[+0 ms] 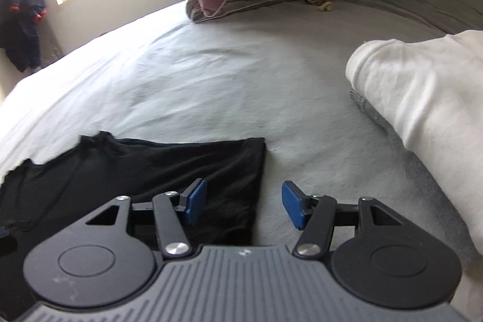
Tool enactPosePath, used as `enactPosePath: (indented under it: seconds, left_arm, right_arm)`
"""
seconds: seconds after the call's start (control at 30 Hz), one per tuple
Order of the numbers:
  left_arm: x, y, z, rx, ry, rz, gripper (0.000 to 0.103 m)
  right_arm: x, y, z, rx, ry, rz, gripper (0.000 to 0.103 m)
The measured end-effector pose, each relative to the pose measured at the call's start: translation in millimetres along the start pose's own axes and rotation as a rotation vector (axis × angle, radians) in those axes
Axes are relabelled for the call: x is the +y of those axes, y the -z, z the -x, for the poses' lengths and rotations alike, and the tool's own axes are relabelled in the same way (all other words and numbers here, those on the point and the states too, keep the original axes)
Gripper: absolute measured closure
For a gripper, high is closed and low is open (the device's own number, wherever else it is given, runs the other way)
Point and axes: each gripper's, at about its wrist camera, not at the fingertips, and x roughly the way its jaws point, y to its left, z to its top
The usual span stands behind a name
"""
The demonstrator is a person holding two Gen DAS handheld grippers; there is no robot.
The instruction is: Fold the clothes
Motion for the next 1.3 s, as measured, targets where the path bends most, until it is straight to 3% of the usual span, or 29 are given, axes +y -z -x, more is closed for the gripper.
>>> enactPosePath:
  seconds: [0.13, 0.17, 0.2, 0.3, 0.37, 0.67, 0.8, 1.07, 1.1, 1.3]
  left_arm:
    - [-8.5, 4.7, -29.8, -0.04, 0.057, 0.078, 0.056]
    - [-5.6, 9.0, -35.0, -0.057, 0.071, 0.115, 0.056]
    - [-2.3, 13.5, -40.1, -0.074, 0.086, 0.153, 0.056]
    - [15.3, 31.7, -50.0, -0.125, 0.157, 0.279, 0.057]
    - [20.4, 28.2, -49.0, -0.113, 0.187, 0.306, 0.057]
    - [36.3, 20.6, -44.0, -0.06, 0.264, 0.39, 0.056]
    - [38.4, 19.8, -39.7, -0.064, 0.29, 0.411, 0.054]
    - [52.8, 17.6, -30.1, -0.134, 0.308, 0.482, 0.054]
    - [55.2, 17.9, -28.5, -0.149, 0.299, 0.492, 0.054]
    - [63.6, 18.9, -27.0, -0.167, 0.296, 0.533, 0.054]
  right_arm:
    - [8.4, 12.9, -7.5, -0.051, 0.048, 0.115, 0.052]
    - [9.5, 11.7, -6.7, -0.048, 0.046, 0.133, 0.059]
    - [10.3, 10.1, -5.4, -0.045, 0.042, 0.149, 0.075]
    - [10.8, 7.7, -0.8, -0.049, -0.006, 0.128, 0.09]
    - [12.0, 5.4, 3.1, -0.059, -0.04, 0.105, 0.097]
    - [17.6, -5.1, 20.9, -0.104, -0.193, 0.0, 0.098]
    - [28.6, -4.0, 27.8, -0.128, -0.358, -0.07, 0.098]
    - [52.1, 4.7, 2.4, 0.021, -0.677, -0.25, 0.094]
    - [56.2, 6.1, -0.5, 0.043, -0.698, -0.26, 0.087]
    - [66.6, 6.3, -2.8, 0.113, -0.732, -0.24, 0.084]
